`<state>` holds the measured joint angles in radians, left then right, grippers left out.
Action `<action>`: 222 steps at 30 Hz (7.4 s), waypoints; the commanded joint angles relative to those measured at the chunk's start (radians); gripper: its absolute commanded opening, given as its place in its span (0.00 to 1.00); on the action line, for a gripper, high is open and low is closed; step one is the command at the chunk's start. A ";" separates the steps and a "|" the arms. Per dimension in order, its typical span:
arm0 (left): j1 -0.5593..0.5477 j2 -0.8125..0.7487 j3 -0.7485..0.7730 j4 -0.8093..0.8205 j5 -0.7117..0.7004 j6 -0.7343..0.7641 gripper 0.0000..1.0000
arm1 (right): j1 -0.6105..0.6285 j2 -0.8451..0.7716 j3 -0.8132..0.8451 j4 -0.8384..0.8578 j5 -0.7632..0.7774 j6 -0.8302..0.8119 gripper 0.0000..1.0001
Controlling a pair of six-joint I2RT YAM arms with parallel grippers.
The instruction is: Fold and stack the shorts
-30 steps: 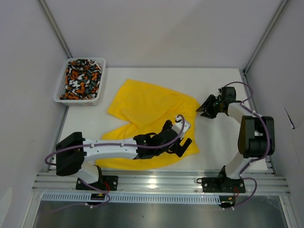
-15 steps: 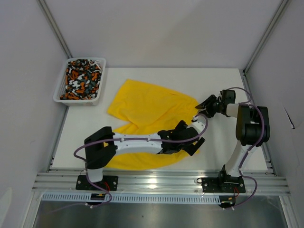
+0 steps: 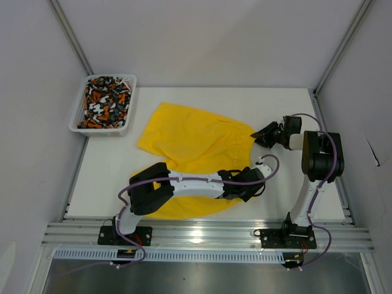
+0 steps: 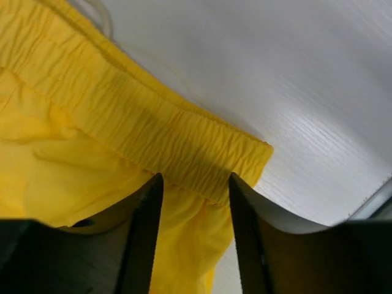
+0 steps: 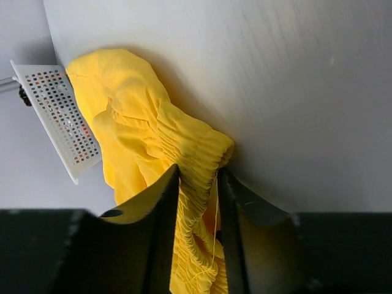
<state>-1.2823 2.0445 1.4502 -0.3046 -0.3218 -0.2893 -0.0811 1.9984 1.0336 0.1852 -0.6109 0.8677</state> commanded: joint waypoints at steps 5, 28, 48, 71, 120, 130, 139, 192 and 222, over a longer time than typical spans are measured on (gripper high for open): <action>0.015 0.014 -0.008 0.053 0.243 -0.004 0.33 | -0.005 0.053 0.103 0.017 0.019 -0.024 0.15; 0.052 -0.316 -0.238 0.256 0.412 -0.060 0.43 | 0.007 0.276 0.618 -0.272 0.161 -0.173 0.00; 0.316 -1.311 -0.926 0.089 -0.125 -0.413 0.99 | 0.004 -0.248 0.343 -0.503 0.329 -0.288 0.99; 0.520 -1.296 -0.979 -0.129 -0.077 -0.531 0.99 | 0.017 -0.833 -0.435 -0.428 0.410 -0.161 0.68; 0.862 -0.995 -1.079 0.375 0.428 -0.508 0.98 | 0.203 -0.627 -0.044 -0.652 0.734 -0.467 0.77; 0.909 -1.000 -1.074 0.374 0.432 -0.510 0.97 | 0.787 -0.797 -0.123 -0.513 0.655 -0.518 0.73; 1.087 -1.145 -1.099 0.233 0.471 -0.531 0.99 | 1.236 -0.486 0.074 -0.559 0.976 -0.500 0.73; 1.188 -1.342 -1.157 0.169 0.595 -0.620 0.99 | 1.512 -0.213 0.248 -0.722 1.397 -0.236 0.00; 0.893 -1.051 -1.142 0.478 0.556 -0.843 0.99 | 1.416 -0.325 0.086 -0.549 1.286 -0.231 0.00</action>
<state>-0.3759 0.9943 0.2966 0.0967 0.2398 -1.1004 1.3373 1.7061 1.1213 -0.4088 0.6556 0.6178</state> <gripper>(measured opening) 0.985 0.005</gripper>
